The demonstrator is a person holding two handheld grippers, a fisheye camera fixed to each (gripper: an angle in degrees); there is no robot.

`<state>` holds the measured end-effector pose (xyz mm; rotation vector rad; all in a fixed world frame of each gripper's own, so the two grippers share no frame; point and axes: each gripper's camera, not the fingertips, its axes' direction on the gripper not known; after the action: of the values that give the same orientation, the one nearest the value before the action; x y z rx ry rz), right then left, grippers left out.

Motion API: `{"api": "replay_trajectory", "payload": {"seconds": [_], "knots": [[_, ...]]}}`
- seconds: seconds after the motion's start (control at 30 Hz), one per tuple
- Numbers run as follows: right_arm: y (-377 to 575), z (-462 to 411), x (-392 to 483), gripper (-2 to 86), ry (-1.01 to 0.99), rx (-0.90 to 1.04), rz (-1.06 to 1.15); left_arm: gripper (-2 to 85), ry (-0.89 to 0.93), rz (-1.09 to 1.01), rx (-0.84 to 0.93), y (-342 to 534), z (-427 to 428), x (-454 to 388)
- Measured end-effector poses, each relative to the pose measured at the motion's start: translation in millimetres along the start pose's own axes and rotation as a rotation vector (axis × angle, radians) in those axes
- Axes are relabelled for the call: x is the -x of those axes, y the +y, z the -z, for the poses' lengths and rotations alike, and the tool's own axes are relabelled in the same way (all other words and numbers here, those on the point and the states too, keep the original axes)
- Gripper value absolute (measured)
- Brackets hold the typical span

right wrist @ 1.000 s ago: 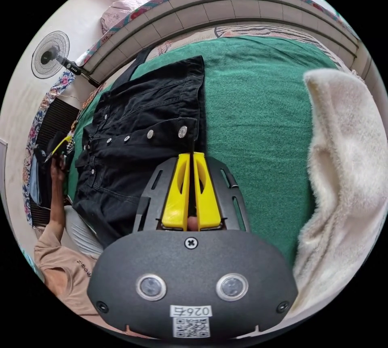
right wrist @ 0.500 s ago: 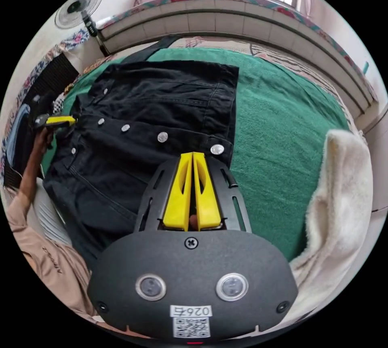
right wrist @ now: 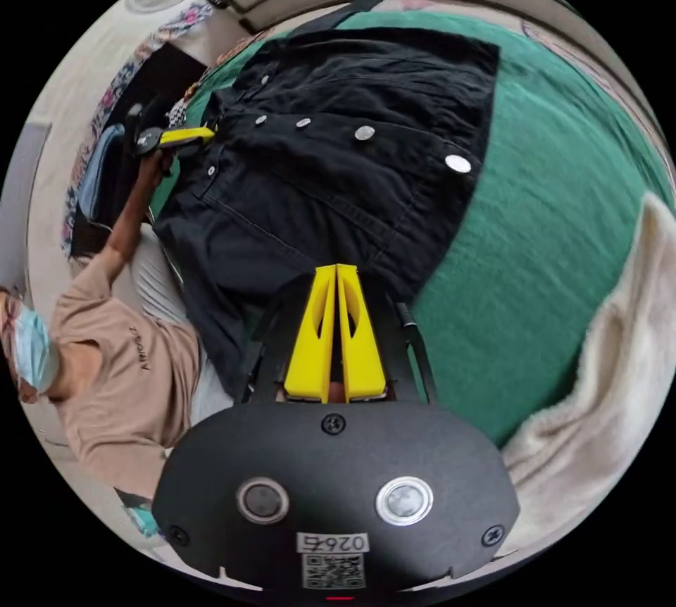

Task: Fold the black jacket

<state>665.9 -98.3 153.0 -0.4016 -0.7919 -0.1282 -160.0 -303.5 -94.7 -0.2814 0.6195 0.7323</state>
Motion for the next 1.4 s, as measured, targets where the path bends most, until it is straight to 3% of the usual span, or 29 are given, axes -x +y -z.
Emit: {"api": "replay_trajectory", "payload": {"seconds": [0.17,0.3,0.43,0.5,0.53,0.6,0.63,0.7,0.73,0.8,0.9,1.07,1.13,1.17,1.23,1.37,1.4], "knots": [[47.2,70.0,44.3,-0.9,0.037,-0.180,0.048,-1.0,-0.052,-0.265,-0.105,2.3,47.9,-78.4],[59.8,73.1,60.8,-0.9,0.059,-0.095,-0.003,-1.0,-0.225,-0.399,0.105,3.5,13.9,-117.9],[66.8,93.6,91.5,-1.0,-0.030,-0.181,0.040,-1.0,-0.252,-0.375,0.023,9.1,54.1,-132.4],[59.6,79.9,94.5,-1.1,0.039,-0.046,-0.022,-1.0,-0.157,-0.393,-0.054,21.1,71.5,-129.5],[57.9,61.9,94.4,-1.1,0.125,0.128,-0.051,-0.9,-0.143,-0.357,-0.038,30.3,65.3,-116.1],[64.0,73.3,98.8,-1.0,0.055,0.131,-0.074,-0.9,-0.135,-0.255,0.106,42.9,37.9,-83.4],[70.0,83.3,103.6,-1.0,0.112,0.173,-0.118,-0.9,-0.053,-0.178,0.026,53.9,54.7,-64.1],[79.1,102.9,122.7,-0.9,0.228,0.173,-0.133,-1.0,-0.050,-0.061,0.065,61.2,78.4,-42.7],[82.6,118.8,140.1,-0.9,0.252,0.151,-0.122,-1.0,-0.077,-0.036,-0.020,74.5,103.3,-40.7],[86.9,151.2,175.0,-0.9,0.281,0.038,-0.081,-1.0,-0.052,-0.020,-0.203,100.2,149.9,-45.8],[110.7,224.1,265.3,-0.8,0.391,-0.304,0.077,-1.0,0.044,-0.074,-0.564,155.0,240.9,-68.2],[264.2,305.4,441.6,3.6,0.467,-1.183,0.283,-1.0,0.022,-0.203,-1.206,292.3,381.0,-132.6],[299.4,294.0,478.9,3.4,0.479,-1.349,0.255,-1.0,0.053,-0.255,-1.357,325.9,402.2,-147.8],[305.1,283.6,501.6,0.7,0.513,-1.305,0.278,-0.9,0.089,-0.286,-1.378,335.9,410.0,-154.5],[296.2,265.9,531.8,-0.4,0.576,-1.105,0.314,-0.9,0.104,-0.318,-1.272,332.6,412.5,-165.0],[268.7,205.3,590.7,-0.1,0.800,-0.693,0.401,-0.1,-0.100,-0.257,-0.735,287.4,366.8,-196.0],[264.2,196.9,597.8,0.3,0.824,-0.635,0.416,0.1,-0.118,-0.257,-0.697,284.2,356.8,-200.8]]}}
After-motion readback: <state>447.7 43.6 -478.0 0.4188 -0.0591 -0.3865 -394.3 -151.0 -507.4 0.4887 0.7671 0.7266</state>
